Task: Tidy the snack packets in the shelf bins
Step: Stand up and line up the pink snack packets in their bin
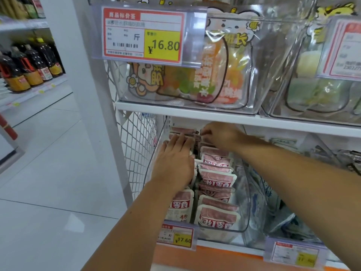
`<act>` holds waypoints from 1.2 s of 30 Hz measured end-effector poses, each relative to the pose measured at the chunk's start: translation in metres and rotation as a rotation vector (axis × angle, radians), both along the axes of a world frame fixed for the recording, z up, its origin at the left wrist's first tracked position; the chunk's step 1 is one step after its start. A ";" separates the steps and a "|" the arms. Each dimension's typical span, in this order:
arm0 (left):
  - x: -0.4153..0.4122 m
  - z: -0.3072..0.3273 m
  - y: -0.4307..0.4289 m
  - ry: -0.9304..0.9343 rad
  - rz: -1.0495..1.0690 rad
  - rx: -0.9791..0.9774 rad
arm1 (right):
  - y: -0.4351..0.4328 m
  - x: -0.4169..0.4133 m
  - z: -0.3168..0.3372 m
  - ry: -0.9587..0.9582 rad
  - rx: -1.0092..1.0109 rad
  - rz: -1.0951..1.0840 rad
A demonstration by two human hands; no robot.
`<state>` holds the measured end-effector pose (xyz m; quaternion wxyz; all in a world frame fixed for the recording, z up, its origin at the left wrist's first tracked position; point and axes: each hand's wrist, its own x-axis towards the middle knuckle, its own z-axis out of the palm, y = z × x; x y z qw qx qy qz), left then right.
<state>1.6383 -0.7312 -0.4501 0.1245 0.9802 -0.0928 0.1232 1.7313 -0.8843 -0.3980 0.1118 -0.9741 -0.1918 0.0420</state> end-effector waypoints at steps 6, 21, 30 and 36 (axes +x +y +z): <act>0.003 -0.006 -0.004 0.012 0.013 0.012 | 0.010 0.008 0.004 0.051 -0.071 0.005; -0.001 0.001 -0.010 0.042 -0.035 -0.027 | -0.016 0.005 0.010 -0.054 -0.091 0.119; -0.030 0.011 -0.004 0.146 -0.116 0.010 | -0.032 -0.041 0.005 -0.043 -0.559 0.170; -0.065 0.036 -0.001 0.218 -0.182 -0.035 | -0.049 -0.117 0.032 0.074 -0.367 0.199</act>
